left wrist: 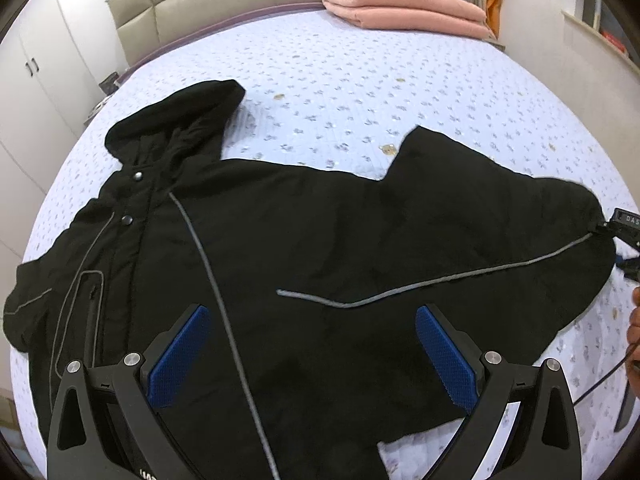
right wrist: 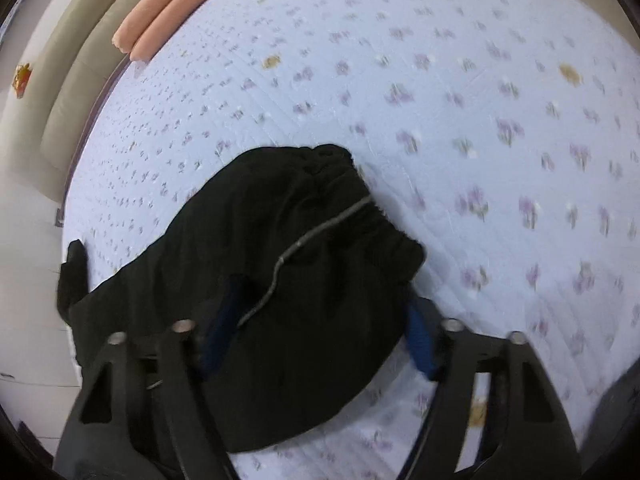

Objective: Fold large clothes

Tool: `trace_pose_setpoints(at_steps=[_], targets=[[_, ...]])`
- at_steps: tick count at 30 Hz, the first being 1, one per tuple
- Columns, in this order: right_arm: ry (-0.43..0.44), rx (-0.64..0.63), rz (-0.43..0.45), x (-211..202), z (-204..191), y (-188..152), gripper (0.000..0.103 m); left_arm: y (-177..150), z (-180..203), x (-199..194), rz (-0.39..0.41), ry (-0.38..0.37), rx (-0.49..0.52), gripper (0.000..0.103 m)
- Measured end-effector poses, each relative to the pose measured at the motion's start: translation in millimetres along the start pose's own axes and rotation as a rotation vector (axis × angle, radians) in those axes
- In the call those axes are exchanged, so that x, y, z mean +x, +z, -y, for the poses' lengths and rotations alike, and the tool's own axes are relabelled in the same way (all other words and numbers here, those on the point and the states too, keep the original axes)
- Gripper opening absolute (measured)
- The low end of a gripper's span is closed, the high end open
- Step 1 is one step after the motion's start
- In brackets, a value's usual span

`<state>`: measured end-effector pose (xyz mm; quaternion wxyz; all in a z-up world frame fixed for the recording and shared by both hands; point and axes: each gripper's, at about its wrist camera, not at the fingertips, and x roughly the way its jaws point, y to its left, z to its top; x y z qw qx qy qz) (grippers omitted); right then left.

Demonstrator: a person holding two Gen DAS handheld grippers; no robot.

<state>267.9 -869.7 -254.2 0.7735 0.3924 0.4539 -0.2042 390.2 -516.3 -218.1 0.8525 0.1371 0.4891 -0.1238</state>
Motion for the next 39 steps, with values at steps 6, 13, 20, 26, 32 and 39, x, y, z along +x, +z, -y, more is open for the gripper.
trace_pose_setpoints(at_steps=[6,13,20,26,32,39], targets=[[-0.024,-0.115,0.108,-61,-18,-14,0.013,12,30,11,-0.009,-0.03,0.044,0.102],[-0.127,-0.081,0.108,-82,27,-38,0.013,11,80,58,-0.091,-0.126,0.132,0.102],[-0.167,-0.053,0.009,-39,49,-41,0.015,9,80,83,-0.125,-0.136,0.073,0.102],[-0.154,-0.185,0.094,-79,4,-46,0.013,5,56,38,-0.054,-0.143,0.079,0.102],[-0.069,-0.332,0.177,-124,-91,-71,0.013,-15,-32,-16,0.019,-0.124,0.003,0.102],[0.003,-0.505,0.189,-138,-219,-139,0.012,-42,-184,-47,0.027,0.003,-0.077,0.102]])
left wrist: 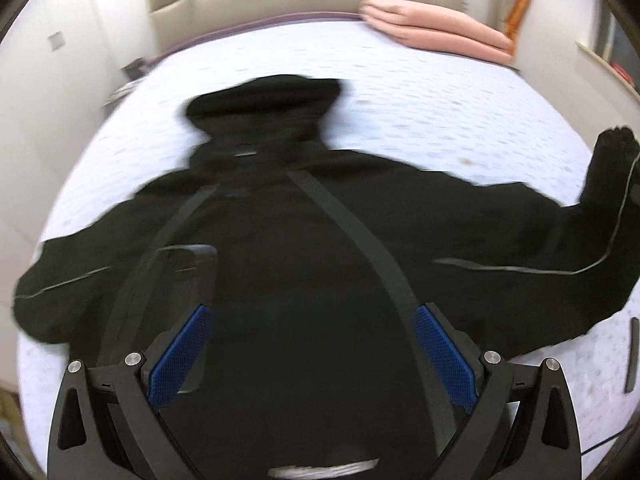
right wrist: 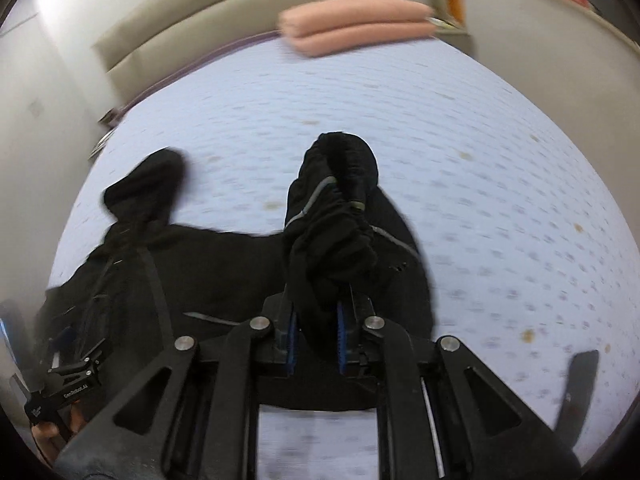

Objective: Fold large clothes

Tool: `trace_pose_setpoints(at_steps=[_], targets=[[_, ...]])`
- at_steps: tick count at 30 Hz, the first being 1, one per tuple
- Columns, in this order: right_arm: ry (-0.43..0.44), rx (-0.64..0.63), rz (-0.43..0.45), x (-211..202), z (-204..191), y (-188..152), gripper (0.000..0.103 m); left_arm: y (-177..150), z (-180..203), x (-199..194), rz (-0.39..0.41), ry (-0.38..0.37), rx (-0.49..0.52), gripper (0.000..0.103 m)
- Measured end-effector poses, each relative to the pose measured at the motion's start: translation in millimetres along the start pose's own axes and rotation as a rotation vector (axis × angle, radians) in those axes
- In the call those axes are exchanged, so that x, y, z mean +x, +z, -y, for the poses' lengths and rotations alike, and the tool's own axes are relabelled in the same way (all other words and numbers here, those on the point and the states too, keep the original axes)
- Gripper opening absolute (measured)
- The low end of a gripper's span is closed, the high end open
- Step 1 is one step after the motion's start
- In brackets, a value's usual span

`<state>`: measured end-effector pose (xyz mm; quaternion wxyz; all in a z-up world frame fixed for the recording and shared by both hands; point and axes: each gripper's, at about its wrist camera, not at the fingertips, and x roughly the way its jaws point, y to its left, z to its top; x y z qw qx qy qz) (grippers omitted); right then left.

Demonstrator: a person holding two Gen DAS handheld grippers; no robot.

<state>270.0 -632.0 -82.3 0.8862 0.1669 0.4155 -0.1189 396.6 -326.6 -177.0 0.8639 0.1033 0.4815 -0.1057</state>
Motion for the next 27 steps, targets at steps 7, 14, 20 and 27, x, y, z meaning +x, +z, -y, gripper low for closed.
trace_pose_setpoints(at_steps=[7,14,20,27], targets=[[0.092,-0.168,-0.012,22,-160,-11,0.012,-19,-153,-15,-0.017,0.151,-0.089,0.102],[0.192,-0.333,-0.085,61,-309,-43,0.012,-41,-263,-16,-0.045,0.212,-0.23,0.102],[0.248,-0.467,-0.181,106,-415,-83,0.012,-60,-312,-7,-0.072,0.234,-0.3,0.102],[0.22,-0.572,-0.303,172,-495,-139,0.019,-80,-348,8,-0.109,0.253,-0.339,0.102]])
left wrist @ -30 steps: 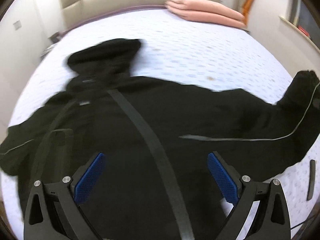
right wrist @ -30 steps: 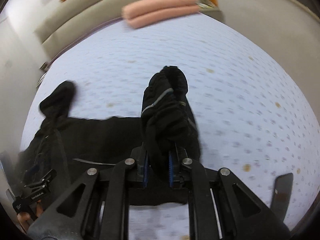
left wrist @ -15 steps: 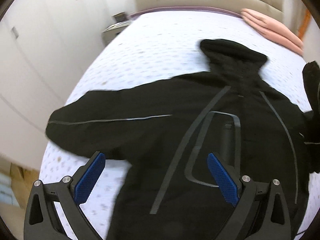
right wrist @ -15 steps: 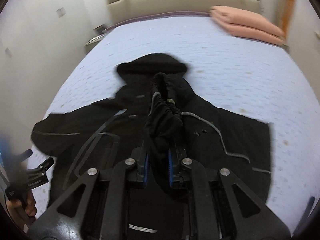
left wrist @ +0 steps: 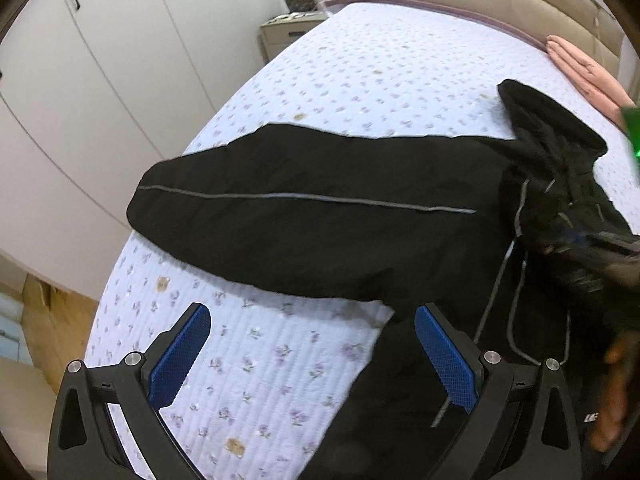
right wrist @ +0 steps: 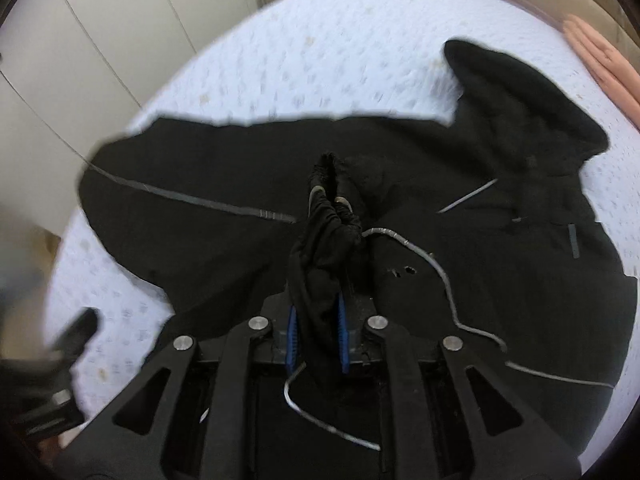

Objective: Fold large clothes

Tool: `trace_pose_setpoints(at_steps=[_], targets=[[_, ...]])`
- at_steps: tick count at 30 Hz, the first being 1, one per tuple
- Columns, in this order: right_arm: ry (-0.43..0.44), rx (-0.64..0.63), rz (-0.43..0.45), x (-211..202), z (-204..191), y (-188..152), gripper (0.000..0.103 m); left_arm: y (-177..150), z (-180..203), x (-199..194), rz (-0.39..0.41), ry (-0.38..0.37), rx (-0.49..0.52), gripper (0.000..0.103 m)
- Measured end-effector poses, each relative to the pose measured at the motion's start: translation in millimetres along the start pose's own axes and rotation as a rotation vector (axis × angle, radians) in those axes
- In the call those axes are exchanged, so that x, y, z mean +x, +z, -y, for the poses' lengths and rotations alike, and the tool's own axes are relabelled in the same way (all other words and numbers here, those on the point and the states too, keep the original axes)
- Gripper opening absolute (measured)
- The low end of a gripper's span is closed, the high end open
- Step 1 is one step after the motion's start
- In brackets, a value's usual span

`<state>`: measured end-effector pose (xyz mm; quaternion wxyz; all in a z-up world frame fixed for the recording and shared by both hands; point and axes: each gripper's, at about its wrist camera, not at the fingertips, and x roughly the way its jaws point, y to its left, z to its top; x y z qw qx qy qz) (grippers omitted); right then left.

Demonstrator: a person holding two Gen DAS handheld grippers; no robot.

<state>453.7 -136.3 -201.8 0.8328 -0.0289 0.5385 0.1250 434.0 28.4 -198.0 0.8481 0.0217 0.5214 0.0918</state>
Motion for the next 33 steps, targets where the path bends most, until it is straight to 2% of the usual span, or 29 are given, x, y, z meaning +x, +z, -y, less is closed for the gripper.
trace_pose_setpoints(at_steps=[2,5,7,9,11,14,17,21,24,25,28,29,33], targets=[[-0.01,0.006,-0.066,30,-1,-7,0.031,-4,-3,6,-0.011,0.004,-0.002,0.102],[0.041,0.023,-0.146,54,1,-15,0.044,-7,-4,13,-0.026,0.003,-0.002,0.102],[0.086,0.011,-0.145,47,2,-13,0.052,-6,-2,15,-0.033,-0.005,-0.005,0.102],[0.139,0.029,-0.138,30,9,-14,0.052,-4,3,15,-0.031,-0.021,0.0,0.102],[0.15,0.043,-0.063,-7,27,-18,0.053,2,12,10,-0.016,-0.051,0.013,0.102],[0.072,0.104,0.036,-56,72,-33,0.061,14,37,3,0.009,-0.159,0.044,0.102],[-0.092,0.265,0.061,-85,147,-63,0.062,25,78,-1,0.038,-0.277,0.114,0.102],[-0.235,0.412,0.013,-81,217,-95,0.062,36,140,20,-0.001,-0.451,0.19,0.102],[-0.309,0.45,-0.012,-63,244,-114,0.06,35,178,42,-0.041,-0.508,0.258,0.102],[-0.325,0.462,-0.037,-53,252,-118,0.059,34,188,50,-0.049,-0.497,0.281,0.102],[-0.306,0.498,-0.09,-29,267,-125,0.057,23,214,78,-0.028,-0.279,0.403,0.102],[-0.309,0.494,-0.095,-23,267,-127,0.057,22,217,87,-0.041,-0.255,0.419,0.103],[-0.302,0.509,-0.11,-15,273,-125,0.059,23,215,87,-0.043,-0.258,0.419,0.103]])
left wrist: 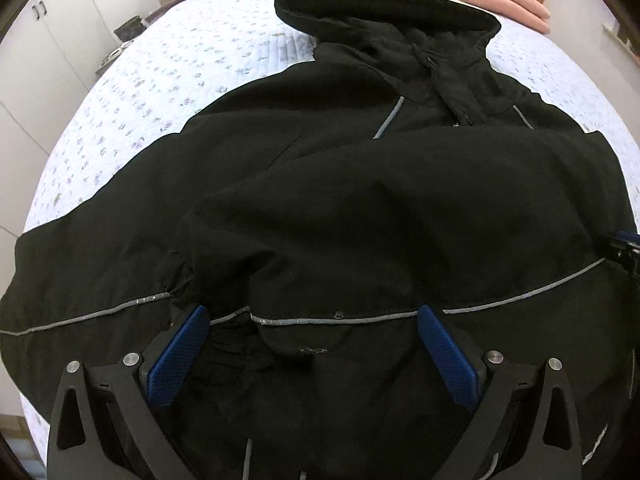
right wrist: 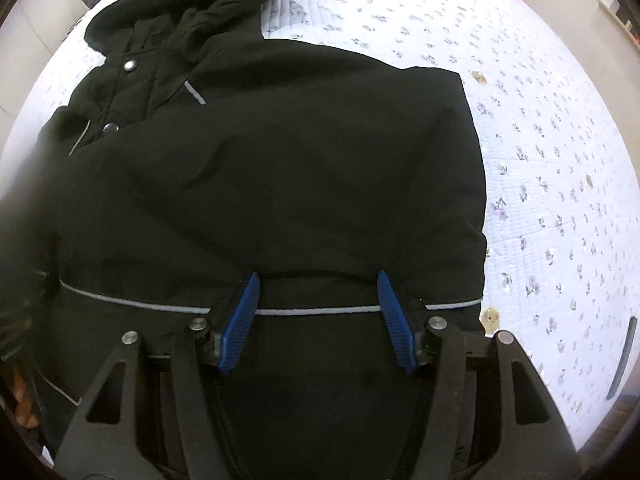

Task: Fold large clothes
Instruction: 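Grasp the other sleeve cuff with the left tool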

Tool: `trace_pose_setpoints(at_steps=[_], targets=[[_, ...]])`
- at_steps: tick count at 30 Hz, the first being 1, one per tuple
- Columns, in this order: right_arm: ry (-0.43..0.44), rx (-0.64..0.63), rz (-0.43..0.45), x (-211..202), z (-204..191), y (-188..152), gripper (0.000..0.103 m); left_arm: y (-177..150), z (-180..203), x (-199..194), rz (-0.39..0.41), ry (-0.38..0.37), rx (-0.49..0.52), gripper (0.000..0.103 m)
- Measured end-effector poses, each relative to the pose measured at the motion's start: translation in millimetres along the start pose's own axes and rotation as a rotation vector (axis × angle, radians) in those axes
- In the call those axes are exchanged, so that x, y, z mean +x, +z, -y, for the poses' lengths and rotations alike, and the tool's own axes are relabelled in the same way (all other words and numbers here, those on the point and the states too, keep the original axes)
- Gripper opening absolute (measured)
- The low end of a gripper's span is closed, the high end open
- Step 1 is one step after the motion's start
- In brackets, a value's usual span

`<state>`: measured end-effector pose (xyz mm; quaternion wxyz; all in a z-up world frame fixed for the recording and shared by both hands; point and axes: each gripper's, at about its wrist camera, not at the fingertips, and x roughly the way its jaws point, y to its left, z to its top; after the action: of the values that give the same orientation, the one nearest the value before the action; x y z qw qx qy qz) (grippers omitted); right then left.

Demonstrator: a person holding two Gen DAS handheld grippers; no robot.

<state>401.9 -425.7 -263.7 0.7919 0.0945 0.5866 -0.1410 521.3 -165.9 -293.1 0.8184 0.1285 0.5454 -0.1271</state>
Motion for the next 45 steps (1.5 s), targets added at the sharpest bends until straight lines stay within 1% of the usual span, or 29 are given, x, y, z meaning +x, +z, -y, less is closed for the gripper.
trace_pose_setpoints(at_steps=[2,3,6,8,9,11,12,13,15,17,19,21,22,23,24,25,27,28,29,30,31,33,35,37,40,41,43,44,45], targets=[[-0.008,0.003,-0.018,-5,-3,4,0.059,1,-2,-8,-0.004,-0.007,-0.013,0.102],[-0.001,0.001,-0.015,-10,-6,4,0.059,0,-5,-16,-0.001,-0.026,-0.027,0.102],[0.115,-0.029,0.031,-43,-27,-9,0.059,-14,-28,-48,0.039,-0.084,-0.087,0.102],[0.164,-0.076,0.036,-52,-49,-22,0.058,-28,-47,-64,0.048,-0.09,-0.141,0.102],[0.162,-0.104,0.031,-51,-61,-30,0.058,-36,-56,-69,0.049,-0.082,-0.165,0.102],[0.127,-0.153,-0.001,-36,-81,-40,0.058,-51,-77,-79,0.051,-0.068,-0.217,0.102],[0.103,-0.167,-0.047,-19,-88,-45,0.059,-59,-89,-83,0.045,-0.055,-0.251,0.102],[0.087,-0.174,-0.108,2,-92,-49,0.06,-67,-103,-84,0.039,-0.041,-0.29,0.102],[0.093,-0.147,-0.104,8,-91,-46,0.062,-84,-135,-88,0.026,-0.028,-0.381,0.102],[0.1,-0.122,-0.133,8,-87,-40,0.062,-103,-167,-92,0.028,0.007,-0.472,0.102],[0.099,-0.121,-0.135,13,-87,-37,0.063,-116,-204,-96,0.039,0.05,-0.569,0.102],[0.081,-0.136,-0.132,14,-92,-33,0.063,-130,-249,-101,0.051,0.084,-0.685,0.102],[0.072,-0.138,-0.133,14,-95,-34,0.064,-138,-269,-103,0.064,0.094,-0.737,0.102],[0.069,-0.134,-0.133,5,-97,-45,0.064,-144,-289,-105,0.081,0.105,-0.787,0.102],[0.069,-0.128,-0.133,6,-98,-45,0.065,-151,-311,-107,0.096,0.128,-0.839,0.102],[0.068,-0.124,-0.132,1,-103,-53,0.065,-155,-328,-108,0.104,0.149,-0.872,0.102],[0.061,-0.124,-0.128,5,-103,-54,0.066,-160,-362,-105,0.121,0.203,-0.946,0.102],[0.056,-0.125,-0.127,7,-105,-55,0.067,-164,-377,-104,0.126,0.217,-0.978,0.102],[0.053,-0.123,-0.128,10,-117,-59,0.068,-170,-394,-103,0.133,0.214,-1.014,0.102],[0.054,-0.115,-0.135,10,-117,-60,0.068,-176,-414,-99,0.135,0.2,-1.065,0.102],[0.055,-0.107,-0.142,6,-117,-58,0.069,-171,-422,-91,0.137,0.186,-1.098,0.102],[0.057,-0.094,-0.152,9,-119,-56,0.071,-179,-449,-79,0.144,0.133,-1.173,0.102],[0.049,-0.094,-0.154,11,-123,-56,0.072,-182,-465,-64,0.135,0.11,-1.21,0.102],[0.044,-0.099,-0.154,13,-117,-52,0.072,-182,-476,-50,0.116,0.097,-1.23,0.102],[0.042,-0.097,-0.158,14,-118,-51,0.074,-182,-483,-29,0.097,0.072,-1.235,0.101],[0.04,-0.097,-0.159,14,-117,-49,0.074,-181,-483,-25,0.09,0.068,-1.237,0.098],[0.034,-0.096,-0.159,13,-114,-48,0.075,-181,-484,-18,0.087,0.071,-1.234,0.098],[0.031,-0.096,-0.158,13,-115,-48,0.076,-179,-483,-17,0.101,0.083,-1.221,0.094],[0.031,-0.09,-0.16,14,-114,-48,0.076,-180,-484,-19,0.106,0.086,-1.209,0.086]])
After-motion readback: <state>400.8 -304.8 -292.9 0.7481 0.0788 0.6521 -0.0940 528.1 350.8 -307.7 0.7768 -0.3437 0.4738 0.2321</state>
